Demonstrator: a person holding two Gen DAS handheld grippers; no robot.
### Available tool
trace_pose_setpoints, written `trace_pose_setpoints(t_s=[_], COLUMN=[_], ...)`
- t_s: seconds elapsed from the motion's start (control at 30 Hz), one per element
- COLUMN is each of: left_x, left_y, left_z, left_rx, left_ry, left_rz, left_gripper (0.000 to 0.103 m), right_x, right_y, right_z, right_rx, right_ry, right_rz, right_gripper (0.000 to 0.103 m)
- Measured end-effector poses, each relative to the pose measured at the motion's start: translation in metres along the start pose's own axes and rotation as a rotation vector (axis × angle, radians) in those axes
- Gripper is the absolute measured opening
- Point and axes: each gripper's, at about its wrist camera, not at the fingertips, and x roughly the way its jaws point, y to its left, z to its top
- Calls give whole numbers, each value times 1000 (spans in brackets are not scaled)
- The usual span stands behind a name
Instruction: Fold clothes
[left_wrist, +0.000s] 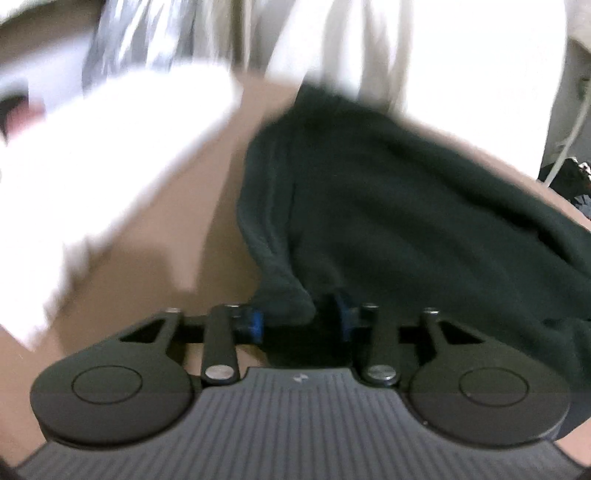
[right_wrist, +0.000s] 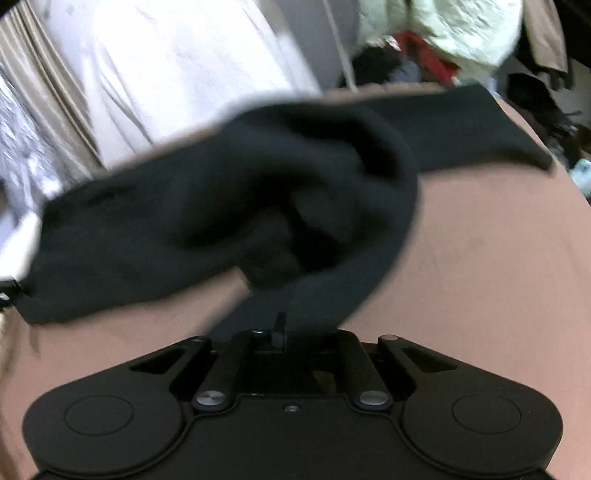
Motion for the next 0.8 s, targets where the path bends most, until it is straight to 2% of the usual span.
trace_pose_setpoints(t_s=[0.17,0.27,0.33,0.43,0.53,0.57,0.6,0.67,0.73,0.8], left_x=[-38,-54,-58,-55,-36,-26,-15,4,12,16], left_y=[12,35,47,69,94,102,110,123,128,128], left_z=[65,98,105,87,56,44,32,10,2,0], left_rx=[-61,-116,-120,-132,-195,-220,-247,-305,-331,-326], left_ry=[-78,-80,-71,-28,48,75,102,140,140,140], left_rz=[47,28,43,58,79,89,97,98,87,84], left_gripper=[19,19,19,19,19,19,20,20,20,20], right_x=[-8,-23,-33,-46,-40,-37,-33,-25,-30,-44], right_y=[-1,-11,-17,-30,-66,-79,-92,-113,-123,-131], right_z=[60,98,124,153,111,88,65,14,-26,-51], right_rx=[20,15,12,6,26,46,66,88,120,199], right_ry=[4,118,193,305,380,399,417,449,392,279], right_rz=[101,146,176,204,94,40,-14,-121,-158,-136], right_gripper=[8,8,8,8,11,13,22,22,23,25])
